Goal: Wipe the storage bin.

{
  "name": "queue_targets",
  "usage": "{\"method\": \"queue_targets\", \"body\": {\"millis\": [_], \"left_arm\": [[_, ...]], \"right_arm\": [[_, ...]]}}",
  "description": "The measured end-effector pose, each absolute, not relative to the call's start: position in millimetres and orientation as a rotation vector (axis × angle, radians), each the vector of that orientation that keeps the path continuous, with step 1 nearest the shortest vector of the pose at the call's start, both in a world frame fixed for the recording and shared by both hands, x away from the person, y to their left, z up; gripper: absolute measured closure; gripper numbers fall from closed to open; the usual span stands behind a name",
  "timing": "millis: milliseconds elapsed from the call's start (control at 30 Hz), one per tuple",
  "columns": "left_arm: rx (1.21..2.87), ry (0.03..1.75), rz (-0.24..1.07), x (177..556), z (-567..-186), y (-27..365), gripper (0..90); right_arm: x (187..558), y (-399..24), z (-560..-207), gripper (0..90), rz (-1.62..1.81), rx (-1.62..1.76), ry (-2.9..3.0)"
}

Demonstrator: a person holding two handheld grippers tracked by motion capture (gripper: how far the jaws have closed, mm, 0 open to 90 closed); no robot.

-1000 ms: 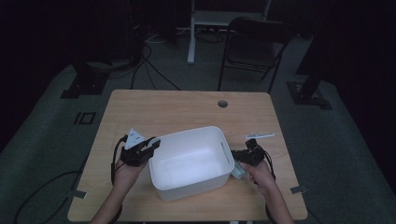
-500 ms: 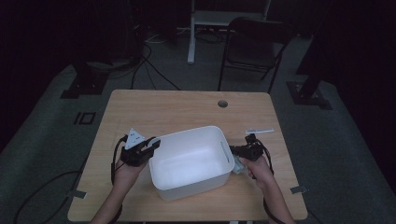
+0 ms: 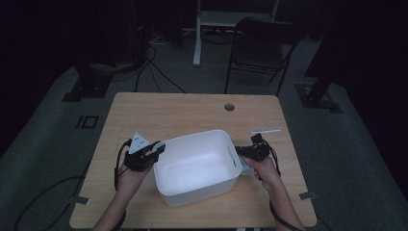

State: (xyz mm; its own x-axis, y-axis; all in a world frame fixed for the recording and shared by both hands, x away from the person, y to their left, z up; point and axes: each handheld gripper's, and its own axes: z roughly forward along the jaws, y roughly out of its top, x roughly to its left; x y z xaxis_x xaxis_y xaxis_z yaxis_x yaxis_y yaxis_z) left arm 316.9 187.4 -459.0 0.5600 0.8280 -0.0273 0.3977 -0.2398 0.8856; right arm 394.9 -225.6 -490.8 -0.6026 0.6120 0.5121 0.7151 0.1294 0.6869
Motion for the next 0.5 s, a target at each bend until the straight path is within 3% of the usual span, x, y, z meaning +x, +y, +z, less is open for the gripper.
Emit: {"method": "queue_targets", "body": {"millis": [233,500], "left_arm": [[1.849,1.004,0.591,316.1,-459.1,185.9,72.7],[1.844,1.025,0.629,313.8,-459.2,182.3,72.9]], "right_arm": [[402.7,-222.2,-468.8,82.0,-1.598,-1.32,-2.276],[413.8,-211.8,-499.7,82.8,-1.426,-1.4,-2.3]]}}
